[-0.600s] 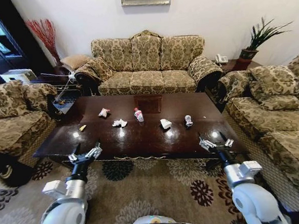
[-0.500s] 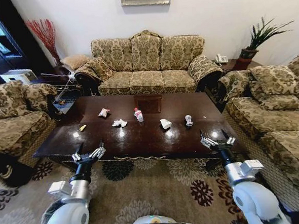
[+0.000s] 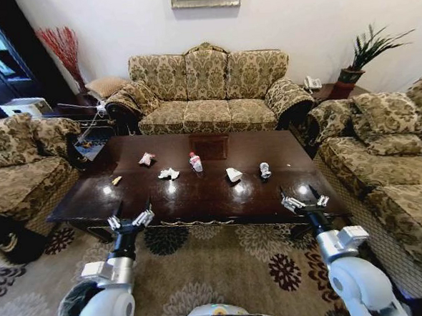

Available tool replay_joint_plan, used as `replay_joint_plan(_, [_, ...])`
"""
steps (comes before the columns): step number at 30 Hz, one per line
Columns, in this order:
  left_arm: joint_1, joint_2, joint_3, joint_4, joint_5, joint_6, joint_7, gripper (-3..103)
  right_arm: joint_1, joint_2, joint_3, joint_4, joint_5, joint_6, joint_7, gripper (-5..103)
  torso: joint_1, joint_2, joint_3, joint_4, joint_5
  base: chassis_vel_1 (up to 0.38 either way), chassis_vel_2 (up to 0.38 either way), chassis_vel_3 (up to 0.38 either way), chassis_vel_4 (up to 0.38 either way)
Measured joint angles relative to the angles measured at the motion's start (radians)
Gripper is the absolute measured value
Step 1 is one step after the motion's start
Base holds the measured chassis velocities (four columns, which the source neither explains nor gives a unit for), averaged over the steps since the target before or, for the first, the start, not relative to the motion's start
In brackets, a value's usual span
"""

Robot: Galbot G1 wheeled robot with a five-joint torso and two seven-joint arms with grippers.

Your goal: Move to the front of the table and place the trash on the table into the trash bin.

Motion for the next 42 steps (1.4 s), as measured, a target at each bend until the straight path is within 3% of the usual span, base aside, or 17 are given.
replay_joint_plan(9, [0.03,-0.015,-0.012,0.017,0.026,0.019,-0.001,97,0.009,0.02,-0.009,-0.05,-0.014,0.062,-0.048,100,0.0,0.0,0.0,0.0001,0.0001,0.0,0.0,0.0,0.0])
replay_joint_plan(18, [0.013,-0.016,-0.027,0.025,0.001,0.035,-0.011,94,0.015,0.018,-0.013,-0.064,-0.018,0.077,-0.056,100,0.0,0.0,0.0,0.0001,0.0001,0.059,-0.049,-0.055,0.054])
replay_joint_plan(27, [0.01,-0.021,-0.028,0.04,-0.001,0.035,-0.016,98,0.015,0.019,-0.014,-0.09,-0.043,0.103,-0.061,100,-0.001,0.0,0.0,0.0,0.0001,0.098,-0.098,-0.089,0.098])
replay_joint_plan(42, [0.004,-0.025,-0.039,0.052,-0.011,0.038,-0.019,98,0.005,0.023,-0.018,-0.081,-0.049,0.119,-0.065,100,0.0,0.0,0.0,0.0,0.0004,0.071,0.053,-0.064,-0.047])
